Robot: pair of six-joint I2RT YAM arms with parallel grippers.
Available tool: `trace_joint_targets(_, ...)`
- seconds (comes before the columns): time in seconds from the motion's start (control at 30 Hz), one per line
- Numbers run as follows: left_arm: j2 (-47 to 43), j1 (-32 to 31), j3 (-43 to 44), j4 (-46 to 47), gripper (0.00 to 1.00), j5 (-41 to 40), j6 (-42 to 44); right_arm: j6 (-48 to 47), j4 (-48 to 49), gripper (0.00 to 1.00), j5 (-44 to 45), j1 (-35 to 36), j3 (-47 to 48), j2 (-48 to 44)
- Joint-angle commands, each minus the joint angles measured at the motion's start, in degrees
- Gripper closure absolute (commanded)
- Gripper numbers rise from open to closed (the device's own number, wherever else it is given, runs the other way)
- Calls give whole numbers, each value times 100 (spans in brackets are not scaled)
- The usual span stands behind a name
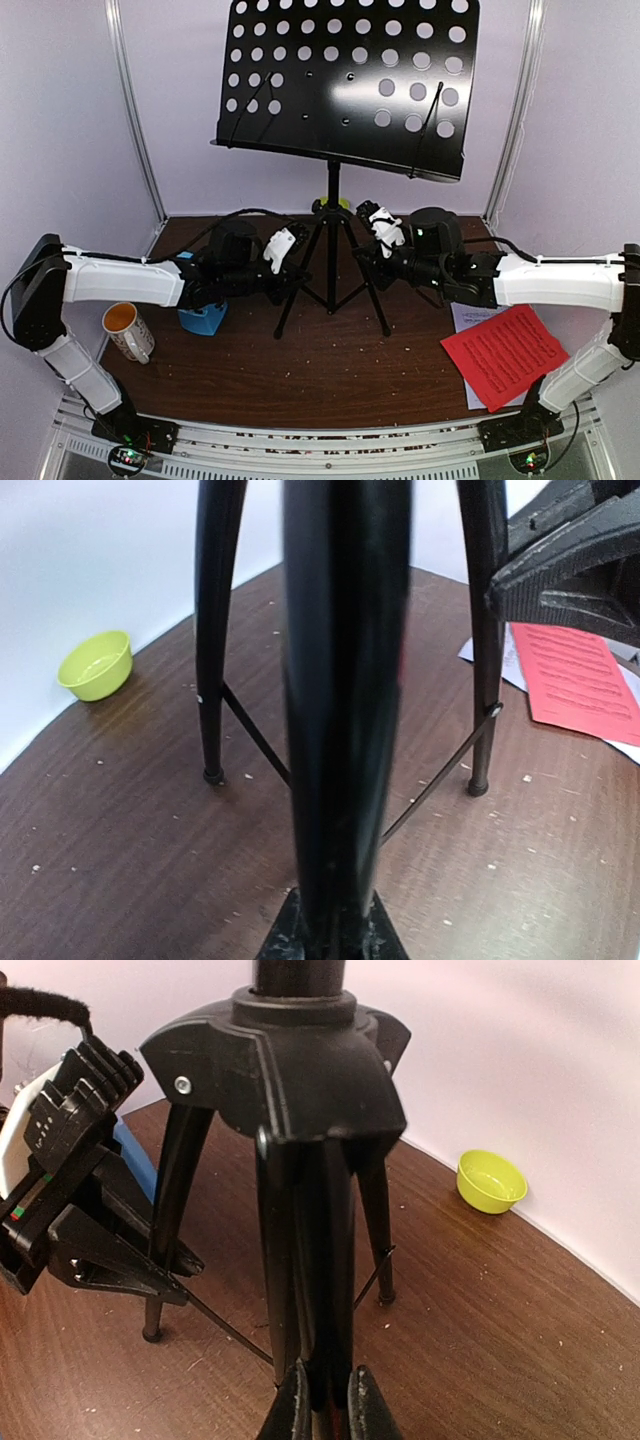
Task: Set up the instrument practice props
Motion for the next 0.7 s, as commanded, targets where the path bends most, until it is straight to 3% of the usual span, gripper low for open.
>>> trace_joint_targets(0.0,364,573,359,-323,100,-758,-8,-192,-75,100,374,-363,402,325)
trace_joint_targets(0.37,656,662,952,-465,100,-229,419,-379,-55,100,-708,-590,1000,809)
trace_joint_targets(0.4,659,662,1007,-526,96,-157,459,-364,-48,95,-779,-590,998,816)
trace_joint_targets(0.47,664,662,1084,-628,81,39,537,-359,-66,76,-940,-592,1007,819)
trace_joint_targets(0.57,518,663,1061,-677,48,276,667,-361,-210,35,-1090,-588,1017,797)
trace_joint_targets(0.6,417,662,984,-597,34,292,660,-378,-262,27,-1114,-590,984,757)
trace_joint_targets(0.67,222,662,794,-396,21,289,655,-419,-272,11,-1158,-589,829,658)
